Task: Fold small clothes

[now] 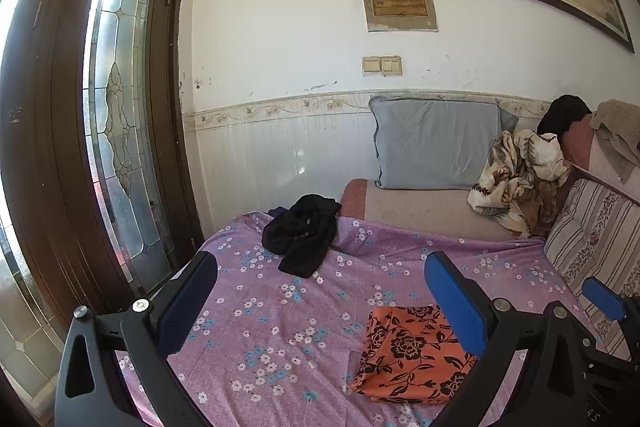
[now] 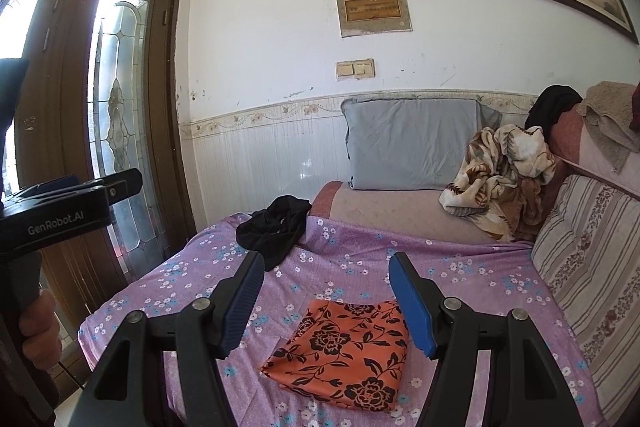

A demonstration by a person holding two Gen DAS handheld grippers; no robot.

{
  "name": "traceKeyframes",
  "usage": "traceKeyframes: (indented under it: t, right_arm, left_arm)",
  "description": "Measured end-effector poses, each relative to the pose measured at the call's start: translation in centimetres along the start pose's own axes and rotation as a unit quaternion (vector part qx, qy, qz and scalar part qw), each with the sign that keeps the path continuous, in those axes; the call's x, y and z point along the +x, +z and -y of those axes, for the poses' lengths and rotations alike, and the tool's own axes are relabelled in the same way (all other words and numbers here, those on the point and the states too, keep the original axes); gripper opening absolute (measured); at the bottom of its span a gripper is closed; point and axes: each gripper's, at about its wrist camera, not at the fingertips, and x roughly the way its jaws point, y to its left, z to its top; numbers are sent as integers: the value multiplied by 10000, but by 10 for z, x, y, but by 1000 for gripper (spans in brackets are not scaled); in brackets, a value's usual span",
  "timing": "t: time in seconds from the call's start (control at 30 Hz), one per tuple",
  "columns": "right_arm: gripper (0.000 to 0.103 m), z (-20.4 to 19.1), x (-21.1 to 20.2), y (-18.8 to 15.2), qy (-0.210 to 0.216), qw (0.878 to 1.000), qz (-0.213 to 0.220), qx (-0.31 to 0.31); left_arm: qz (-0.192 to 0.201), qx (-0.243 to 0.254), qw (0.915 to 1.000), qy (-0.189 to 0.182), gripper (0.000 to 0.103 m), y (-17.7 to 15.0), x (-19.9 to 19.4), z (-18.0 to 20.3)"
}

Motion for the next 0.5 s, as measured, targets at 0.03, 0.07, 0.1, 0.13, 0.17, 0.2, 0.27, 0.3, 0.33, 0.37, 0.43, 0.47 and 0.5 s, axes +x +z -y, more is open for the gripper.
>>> traceKeyframes:
  t: [0.03,0.07,0.1,0.13,0.17,0.2,0.27,0.3,0.33,0.37,0.43,0.47,0.5]
  right_arm:
    - [69,0,2,0,-3,10000,-14,3]
    - [69,0,4,-1,-8,10000,-18,8]
    - [69,0,5,-1,-12,10000,-15,14]
    - [69,1,7,-1,-13,10000,-15,23]
    - [69,1,8,-1,-12,10000,-20,33]
    - [69,1,9,-1,-9,10000,-27,40]
    - [69,1,12,-2,-9,10000,-44,41]
    - [69,0,13,-3,-7,10000,-60,38]
    - [69,-1,14,-4,-4,10000,-76,38]
    - [69,-1,15,-5,0,10000,-89,41]
    - [69,-1,17,-7,0,9999,-113,54]
    - [69,0,19,-8,5,9999,-127,61]
    - [69,0,20,-8,6,9999,-137,67]
  left_arm:
    - [-8,2,10000,15,103,-1,2,0]
    - [-14,-4,10000,18,103,-1,4,-1]
    - [-24,-20,10000,16,103,-2,6,-1]
    - [-37,-38,10000,19,103,-3,7,-2]
    - [-51,-54,10000,27,103,-4,9,-3]
    - [-63,-66,10000,32,103,-4,10,-4]
    - [-78,-68,9999,51,103,-6,13,-4]
    - [-83,-66,9999,63,103,-7,13,-5]
    - [-91,-64,9999,64,103,-8,14,-5]
    - [-101,-60,9999,62,103,-8,15,-5]
    - [-113,-67,9999,80,103,-9,17,-6]
    - [-119,-68,9999,73,103,-9,18,-6]
    - [-123,-66,9999,71,103,-10,19,-6]
